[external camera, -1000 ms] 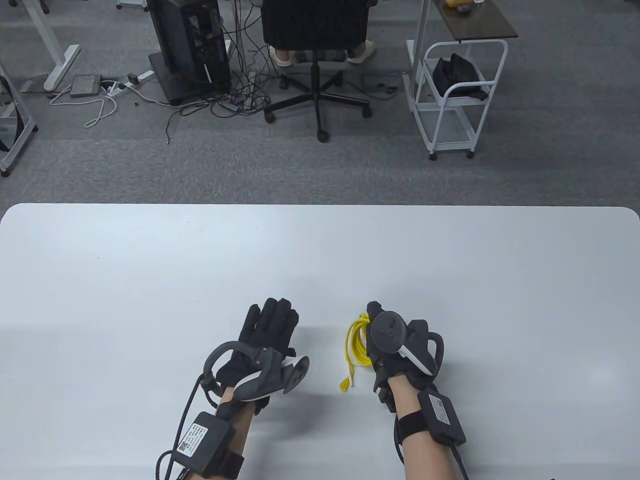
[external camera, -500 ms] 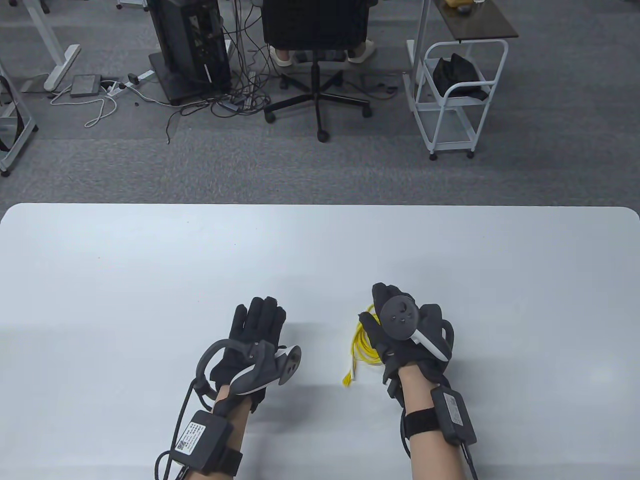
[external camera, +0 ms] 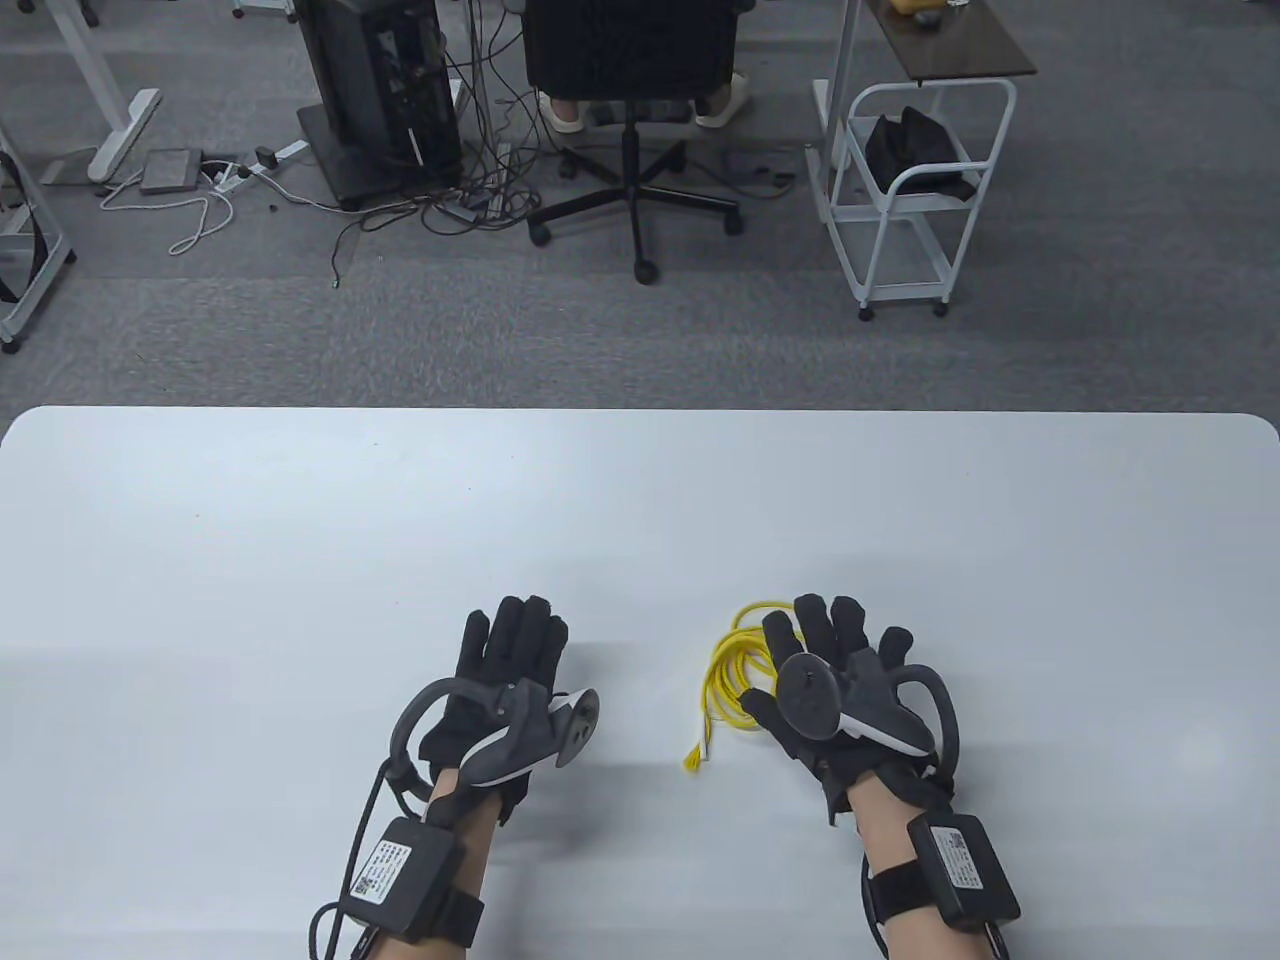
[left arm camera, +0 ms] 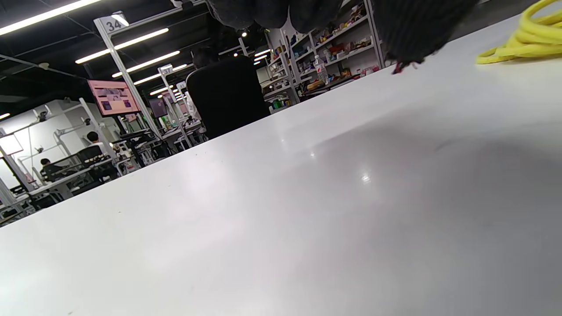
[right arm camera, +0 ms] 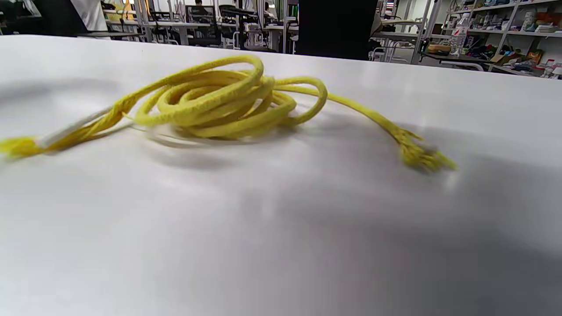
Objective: Coil the rope
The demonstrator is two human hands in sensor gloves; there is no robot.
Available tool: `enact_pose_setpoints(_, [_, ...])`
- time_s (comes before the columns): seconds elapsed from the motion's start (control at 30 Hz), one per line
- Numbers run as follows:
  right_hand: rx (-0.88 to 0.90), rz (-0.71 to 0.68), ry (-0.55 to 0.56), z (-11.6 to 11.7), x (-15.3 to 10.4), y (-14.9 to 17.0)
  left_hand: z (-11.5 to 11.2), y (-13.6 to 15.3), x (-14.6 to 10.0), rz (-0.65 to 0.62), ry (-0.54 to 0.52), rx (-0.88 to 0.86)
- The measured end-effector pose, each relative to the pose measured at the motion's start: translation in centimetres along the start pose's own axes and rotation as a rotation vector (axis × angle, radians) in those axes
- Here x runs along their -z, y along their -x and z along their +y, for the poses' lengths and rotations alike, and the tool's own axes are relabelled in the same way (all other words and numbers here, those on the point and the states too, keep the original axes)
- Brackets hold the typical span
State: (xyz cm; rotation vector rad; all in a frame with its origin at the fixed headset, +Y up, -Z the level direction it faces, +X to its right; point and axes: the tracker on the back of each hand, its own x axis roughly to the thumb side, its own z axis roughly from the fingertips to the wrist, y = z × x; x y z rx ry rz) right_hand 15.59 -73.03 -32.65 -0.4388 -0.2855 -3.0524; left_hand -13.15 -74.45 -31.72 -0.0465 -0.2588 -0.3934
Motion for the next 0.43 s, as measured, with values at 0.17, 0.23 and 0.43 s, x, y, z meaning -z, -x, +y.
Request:
enact_pose_setpoints(0.17, [-0.039,-0.007,-0.007,0.5,0.2,-0.8,0.4,-0.5,-0.1,-0.008,-0.013,0.026])
enact_pose_setpoints(0.23, [-0.082,-0.012,-0.02,1.0,0.3,-1.2,0.5,-0.5,-0.2,-0.012,-0.019,0.03])
enact_pose_setpoints(0.43, [-0.138,-0.006,-0.062,1.5,0.3,-1.8,0.7,-0.5,-0.3,-0.019,-0.016,0.008])
